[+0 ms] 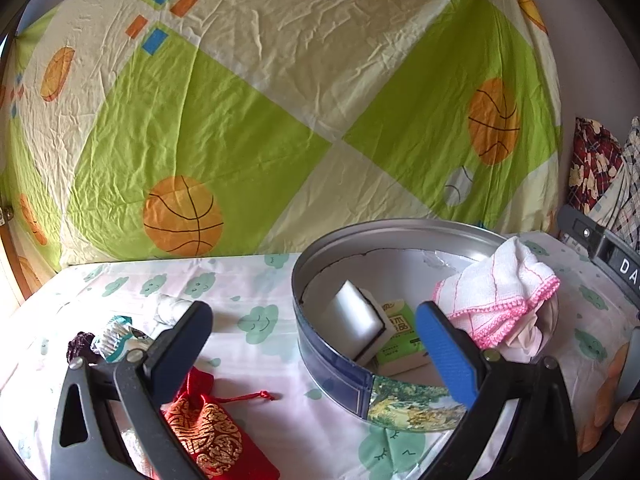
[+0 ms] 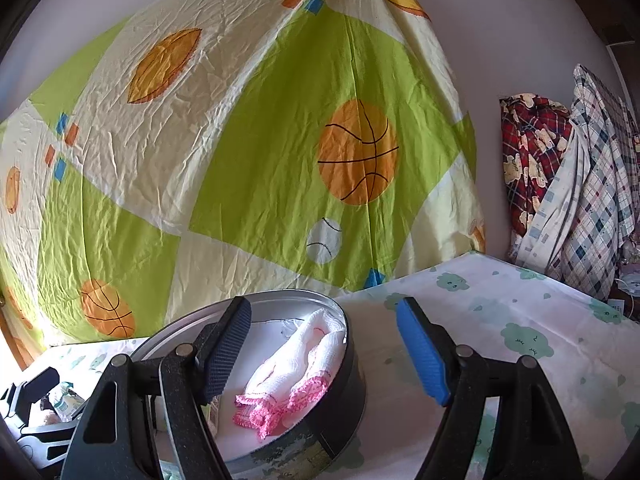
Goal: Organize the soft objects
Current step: 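Move both open tools from the tin toward the items on the bed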
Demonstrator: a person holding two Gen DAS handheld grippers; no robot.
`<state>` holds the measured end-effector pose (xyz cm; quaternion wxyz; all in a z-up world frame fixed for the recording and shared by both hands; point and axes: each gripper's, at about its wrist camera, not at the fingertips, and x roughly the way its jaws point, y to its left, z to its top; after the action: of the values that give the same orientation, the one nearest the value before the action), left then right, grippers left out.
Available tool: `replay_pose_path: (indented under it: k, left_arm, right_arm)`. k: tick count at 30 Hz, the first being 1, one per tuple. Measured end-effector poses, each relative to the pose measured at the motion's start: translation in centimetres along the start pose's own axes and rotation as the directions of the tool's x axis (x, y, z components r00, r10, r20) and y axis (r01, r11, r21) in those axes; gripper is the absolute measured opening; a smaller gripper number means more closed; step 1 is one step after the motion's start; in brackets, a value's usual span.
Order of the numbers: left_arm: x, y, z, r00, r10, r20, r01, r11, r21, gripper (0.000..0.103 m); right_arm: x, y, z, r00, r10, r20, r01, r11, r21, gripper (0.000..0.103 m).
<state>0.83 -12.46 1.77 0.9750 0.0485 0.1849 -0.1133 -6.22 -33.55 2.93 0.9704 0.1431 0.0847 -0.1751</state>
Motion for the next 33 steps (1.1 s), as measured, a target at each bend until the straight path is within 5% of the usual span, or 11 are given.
replay_pose_path:
  k: [18,33]
  left_arm:
    - [-3.0,3.5,-1.4,1.000,-0.001,-0.003,0.001,1.000,0.001,0.103]
    - [-3.6,8.5,-2.3,0.999,0.027,-0.025,-0.027,0.999,-0.028,0.103]
  right_arm:
    - [-5.0,3.6,-1.6,0.999,0.033,0.025,-0.032,0.999,-0.044,0.077]
    - [-6.6,9.3,-3.6,0.986,0.162,-0.028,-0.164,0.983,-0.085,0.077]
